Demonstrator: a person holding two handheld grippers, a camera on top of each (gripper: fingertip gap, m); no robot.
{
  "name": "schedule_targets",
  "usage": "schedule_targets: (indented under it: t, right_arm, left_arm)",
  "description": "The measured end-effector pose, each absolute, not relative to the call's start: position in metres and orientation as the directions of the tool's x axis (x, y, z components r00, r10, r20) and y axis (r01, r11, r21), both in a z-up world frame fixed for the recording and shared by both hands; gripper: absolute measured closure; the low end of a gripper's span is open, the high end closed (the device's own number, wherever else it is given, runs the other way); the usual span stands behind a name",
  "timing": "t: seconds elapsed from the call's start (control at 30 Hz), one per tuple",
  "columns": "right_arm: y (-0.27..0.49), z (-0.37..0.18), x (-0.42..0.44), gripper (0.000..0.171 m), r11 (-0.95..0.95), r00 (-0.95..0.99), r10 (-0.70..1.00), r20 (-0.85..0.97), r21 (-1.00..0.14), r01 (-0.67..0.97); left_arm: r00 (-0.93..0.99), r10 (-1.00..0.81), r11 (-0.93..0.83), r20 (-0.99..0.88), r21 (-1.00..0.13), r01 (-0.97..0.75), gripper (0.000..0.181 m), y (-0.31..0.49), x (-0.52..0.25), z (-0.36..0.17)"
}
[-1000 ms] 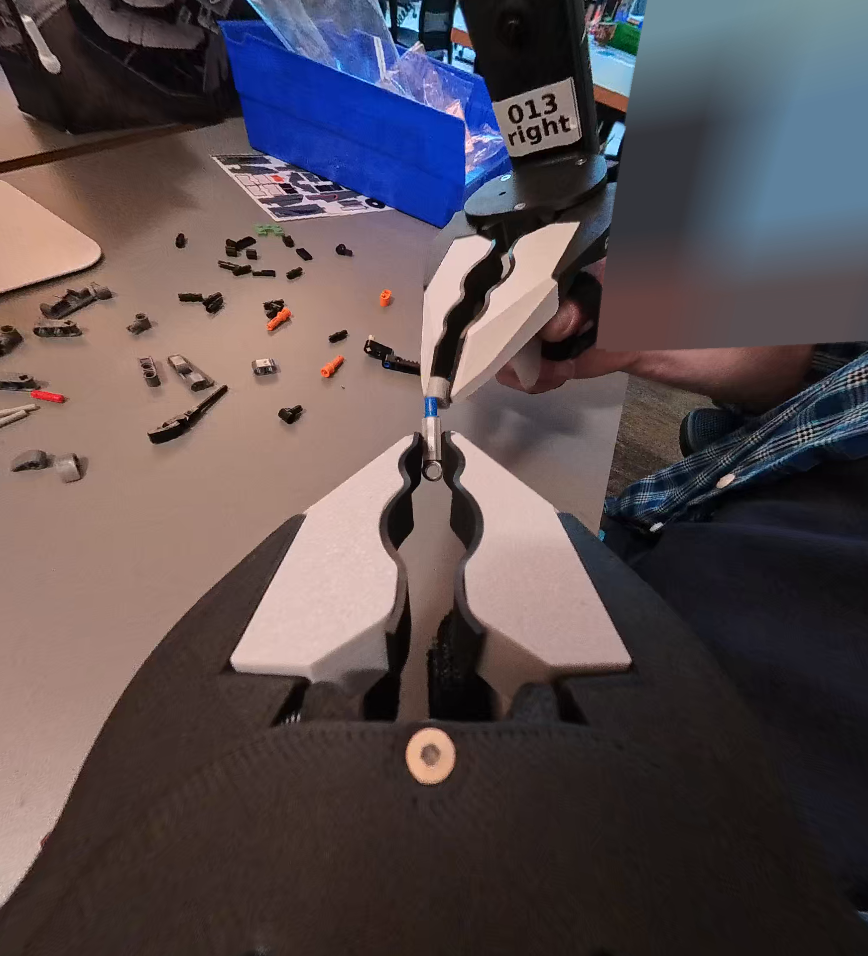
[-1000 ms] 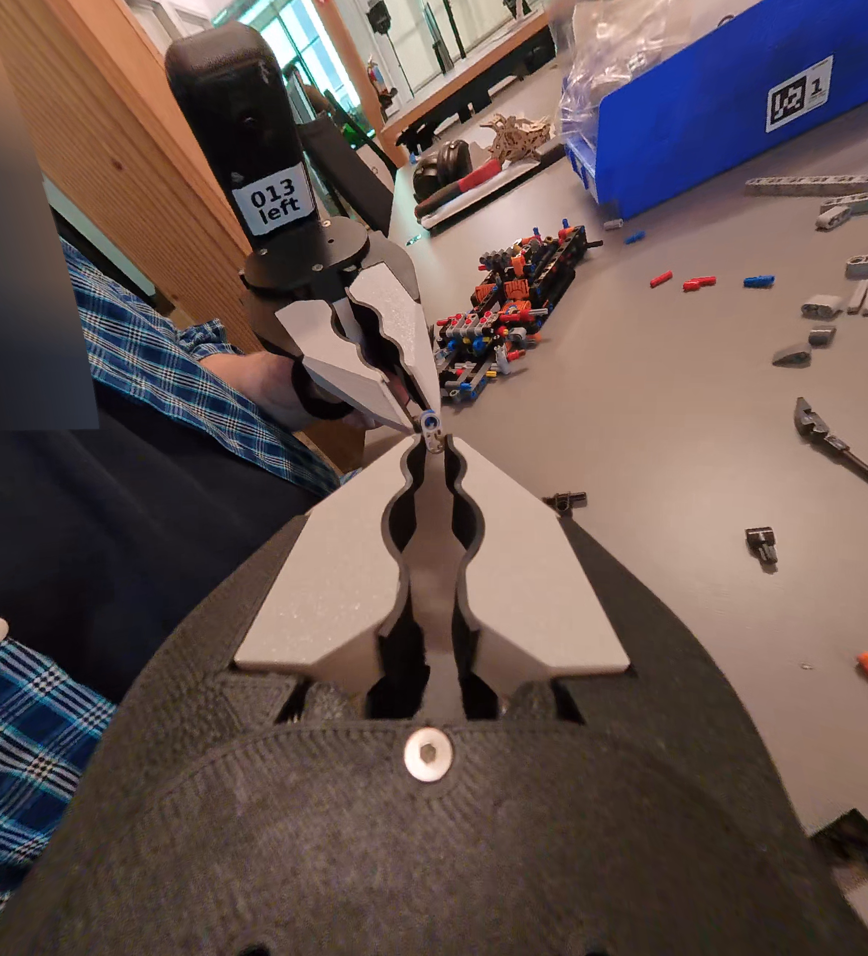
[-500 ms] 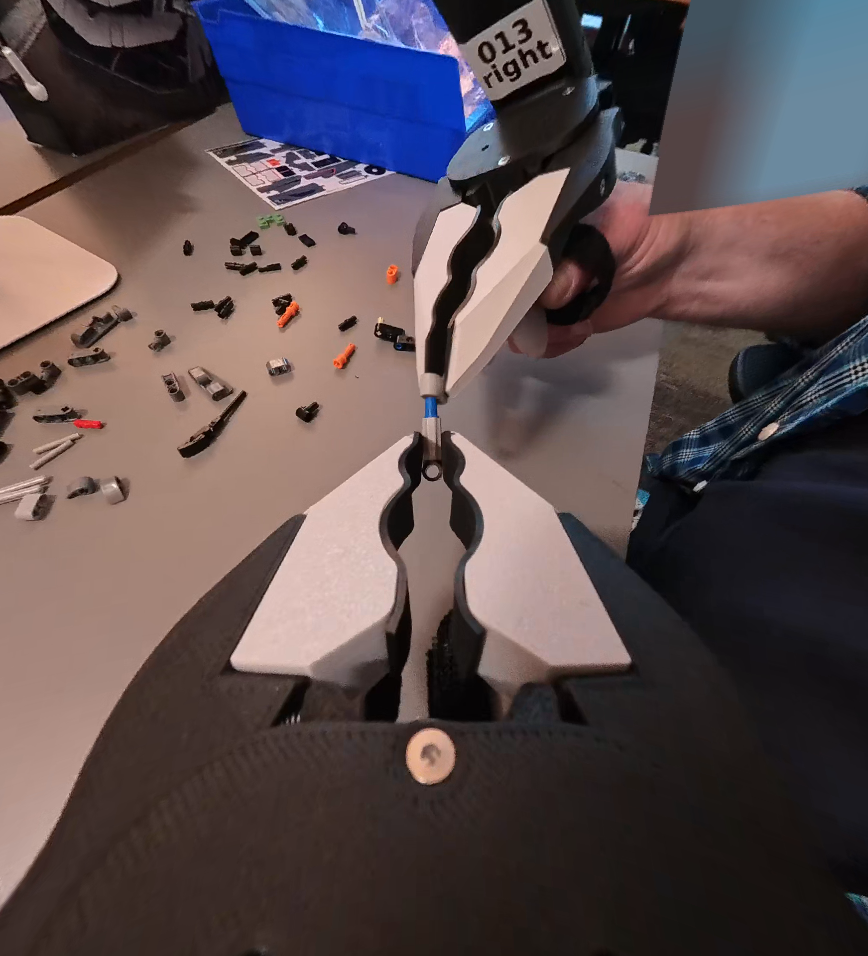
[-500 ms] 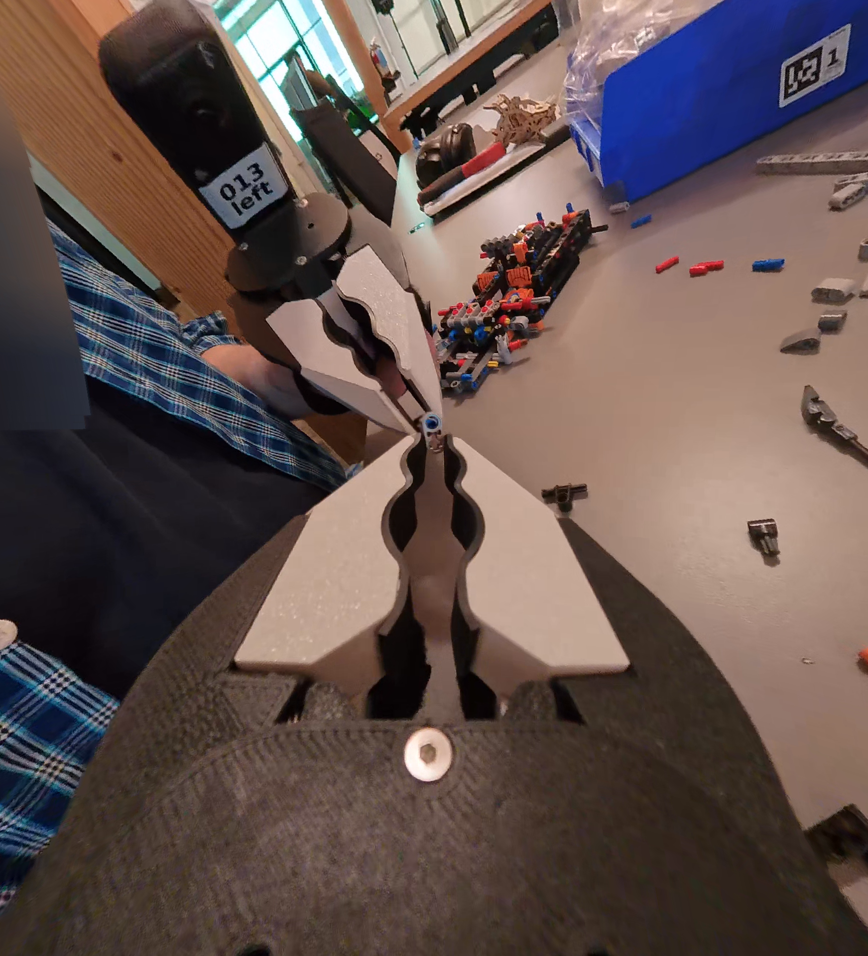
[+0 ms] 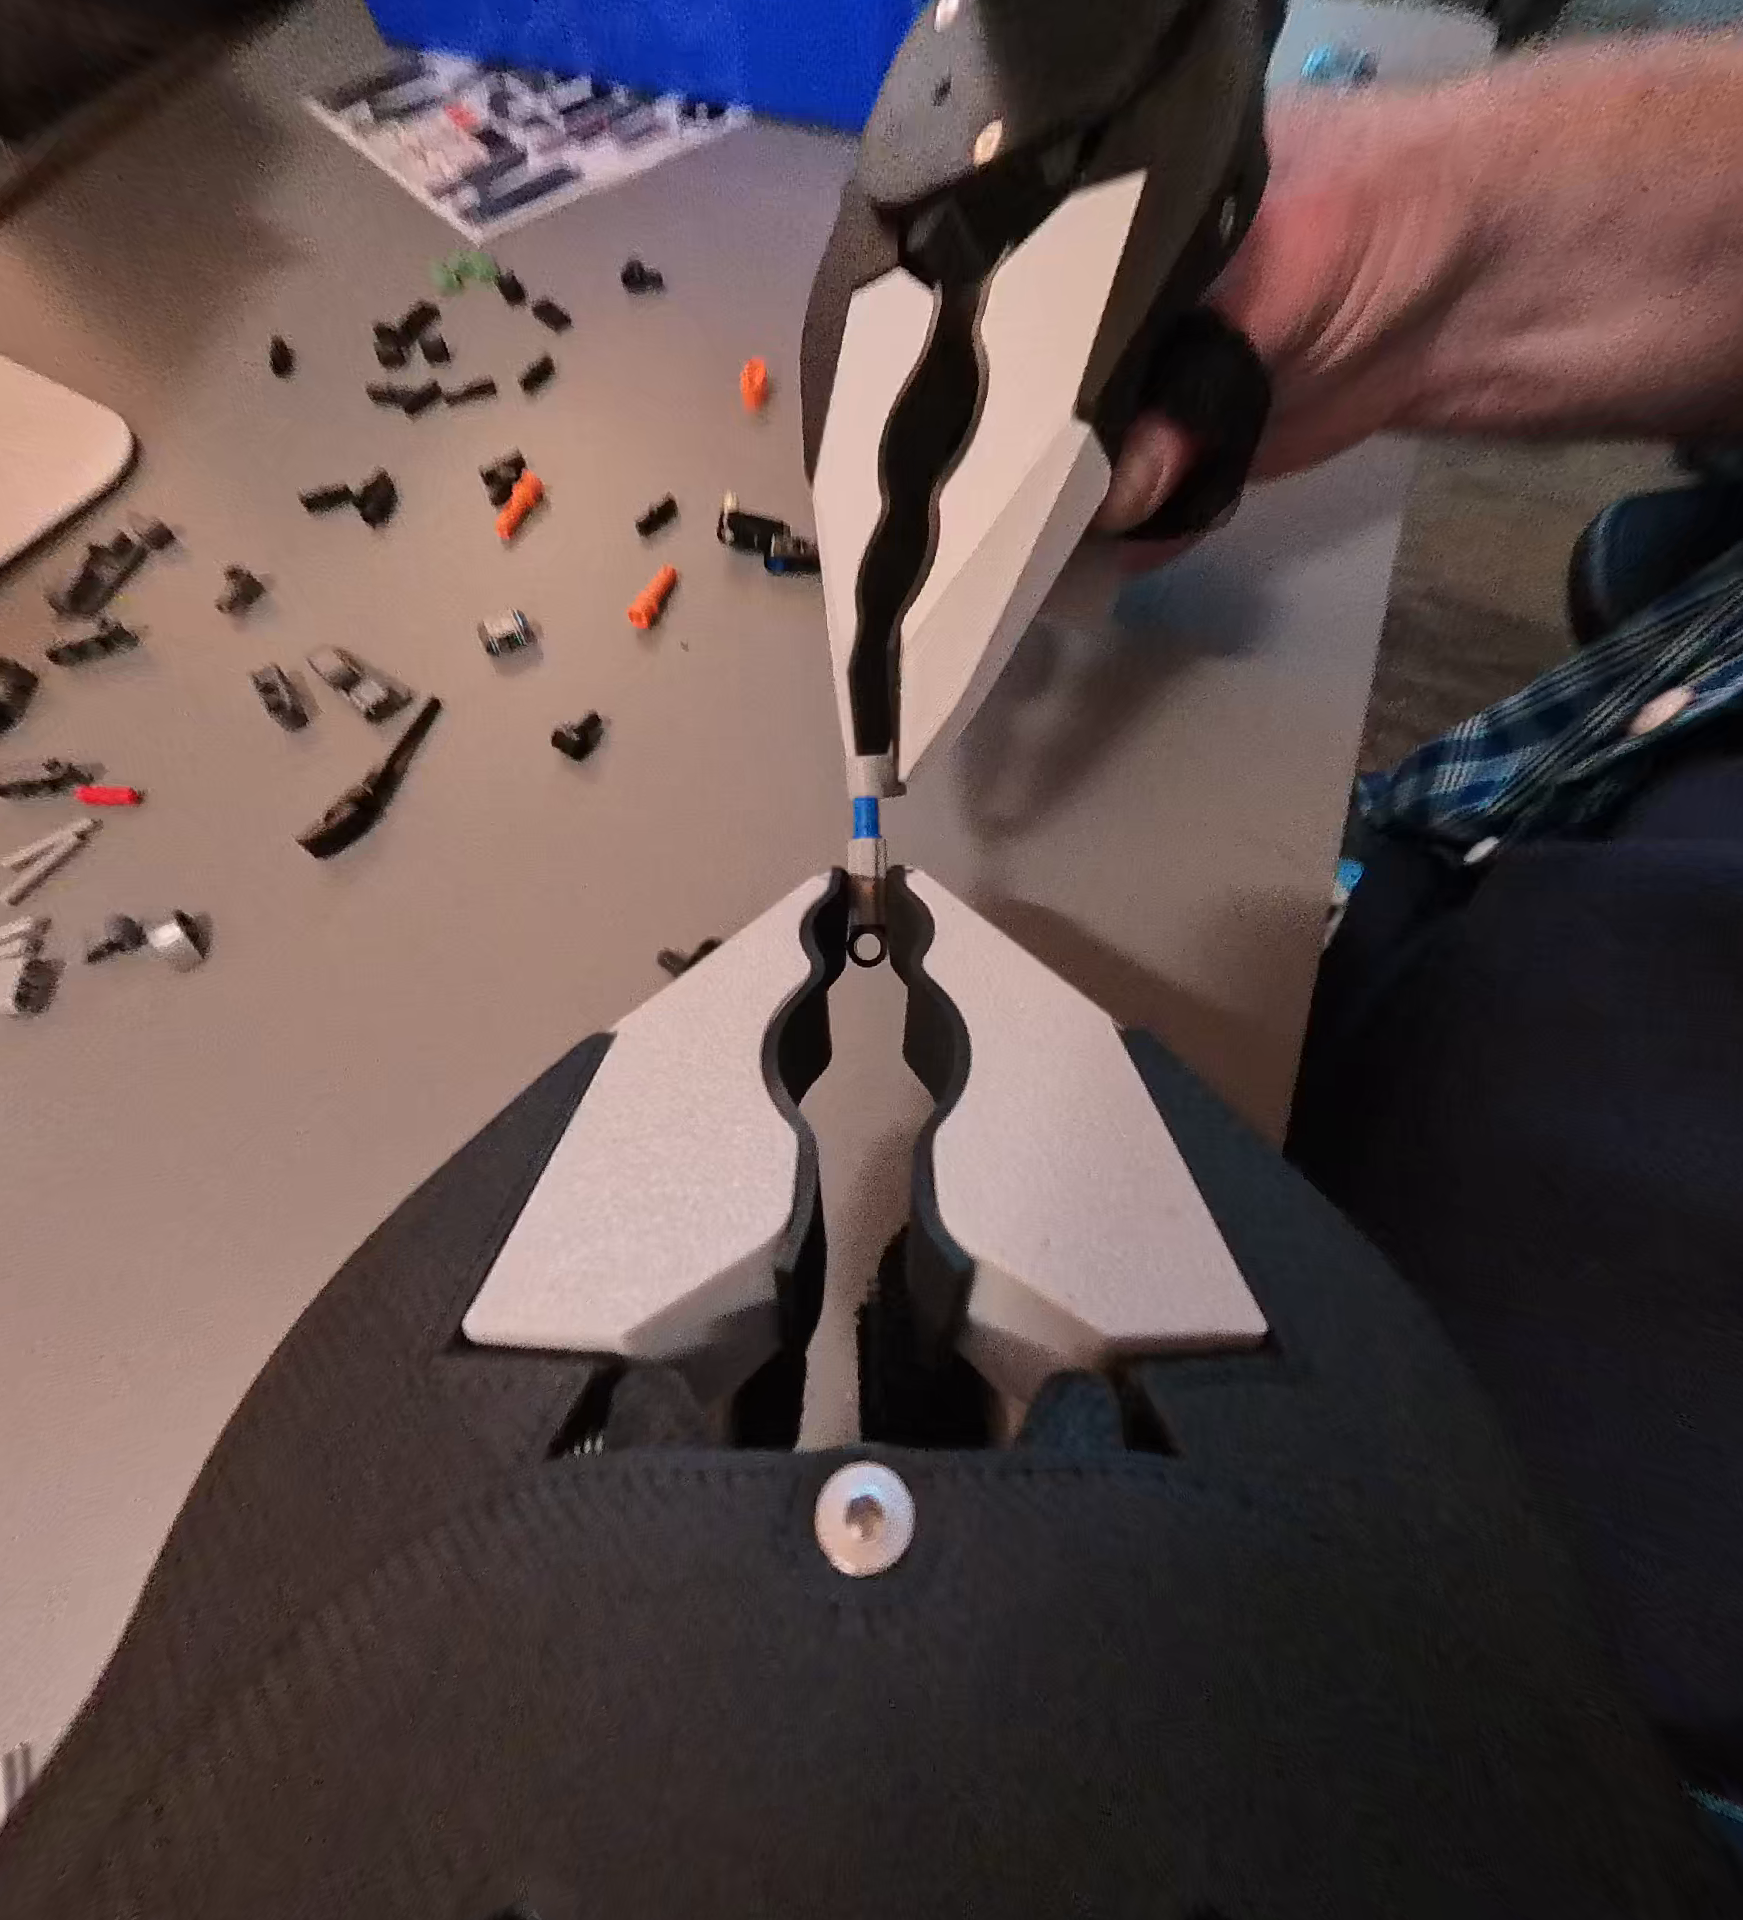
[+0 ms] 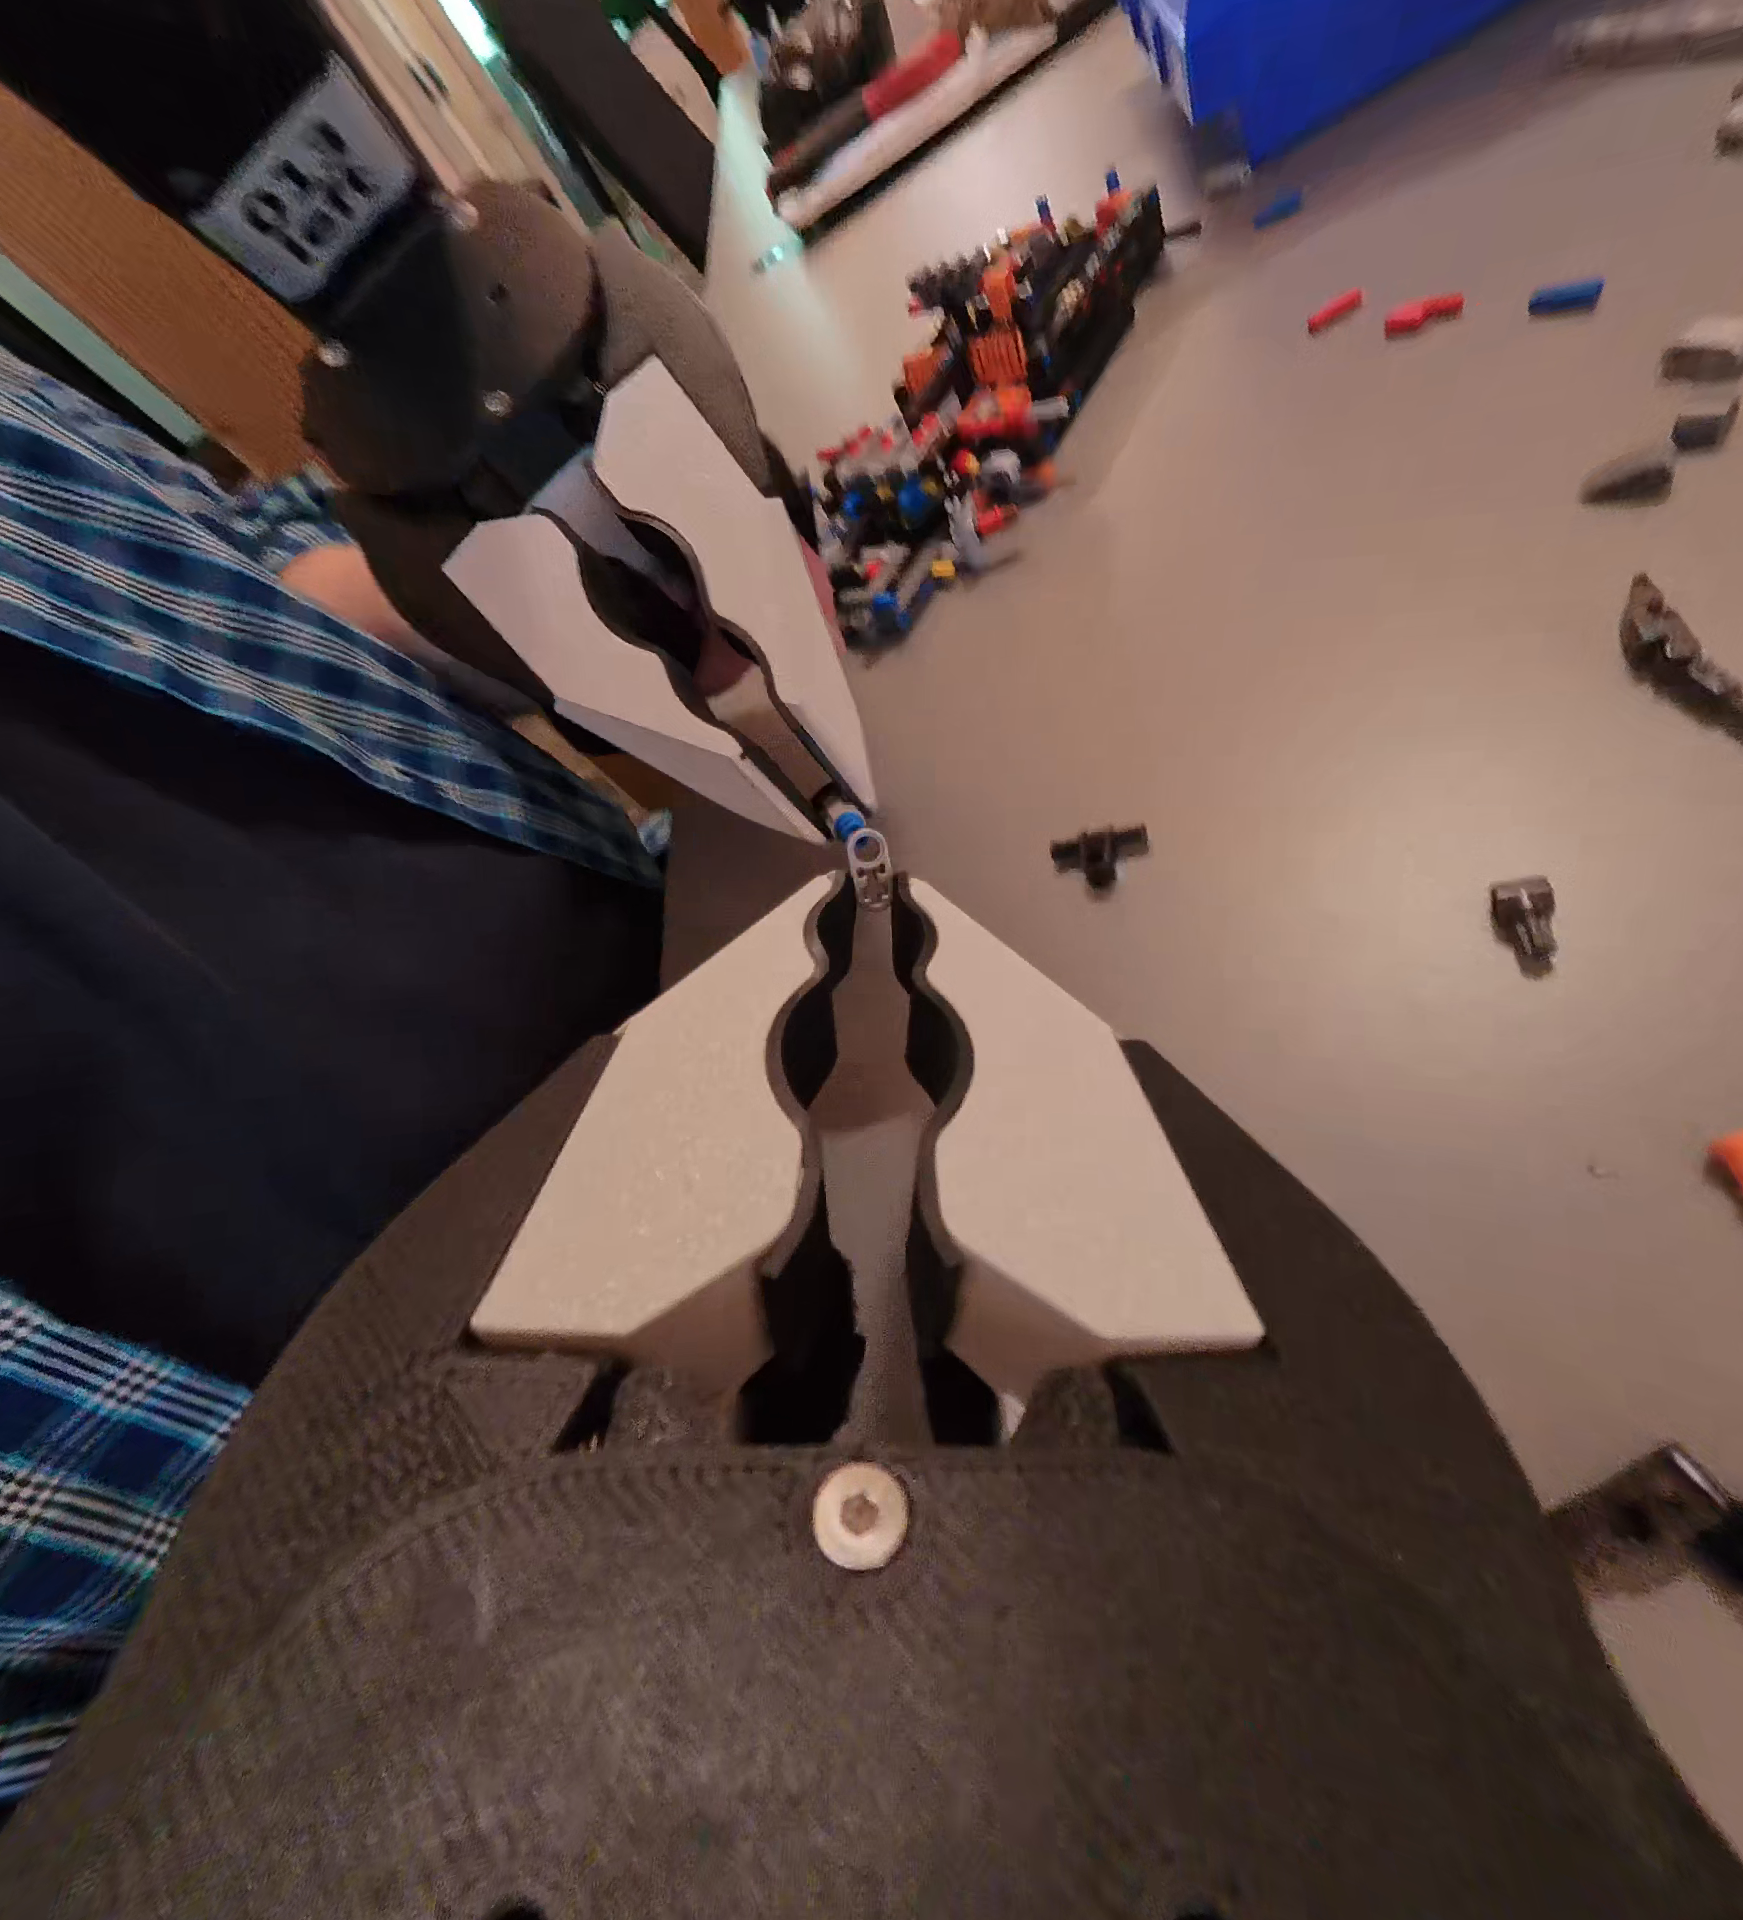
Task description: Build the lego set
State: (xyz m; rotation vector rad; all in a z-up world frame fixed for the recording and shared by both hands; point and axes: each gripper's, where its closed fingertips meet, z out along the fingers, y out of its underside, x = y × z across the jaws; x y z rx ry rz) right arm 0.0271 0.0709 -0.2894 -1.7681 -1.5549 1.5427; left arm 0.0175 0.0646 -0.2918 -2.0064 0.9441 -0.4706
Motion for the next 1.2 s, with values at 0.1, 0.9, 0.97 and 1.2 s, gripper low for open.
schedule_targets:
  t: [0.1, 0.9, 0.97, 1.2]
  right_arm:
    - [0.07, -0.313, 0.035, 0.166, -0.302, -0.12, 0.88, -0.46, -0.736, 0.606]
    - [0.063, -0.346, 0.035, 0.165, 0.262, -0.357, 0.934, -0.022, -0.638, 0.724]
    - [0.062, -0.347, 0.034, 0.166, 0.243, -0.352, 0.935, -0.044, -0.643, 0.726]
    - [0.059, -0.348, 0.031, 0.162, 0.196, -0.322, 0.944, -0.071, -0.662, 0.723]
  left_arm:
    - [0.638, -0.77, -0.432, 0.004, -0.74, -0.516, 0.176, 0.06, 0.021, -0.315]
    - [0.636, -0.77, -0.46, -0.061, -0.637, -0.618, 0.175, 0.052, 0.019, -0.35]
    - [0.642, -0.765, -0.468, -0.052, -0.639, -0.61, 0.176, 0.053, 0.019, -0.35]
    - [0.652, -0.757, -0.482, -0.044, -0.636, -0.603, 0.175, 0.056, 0.02, -0.35]
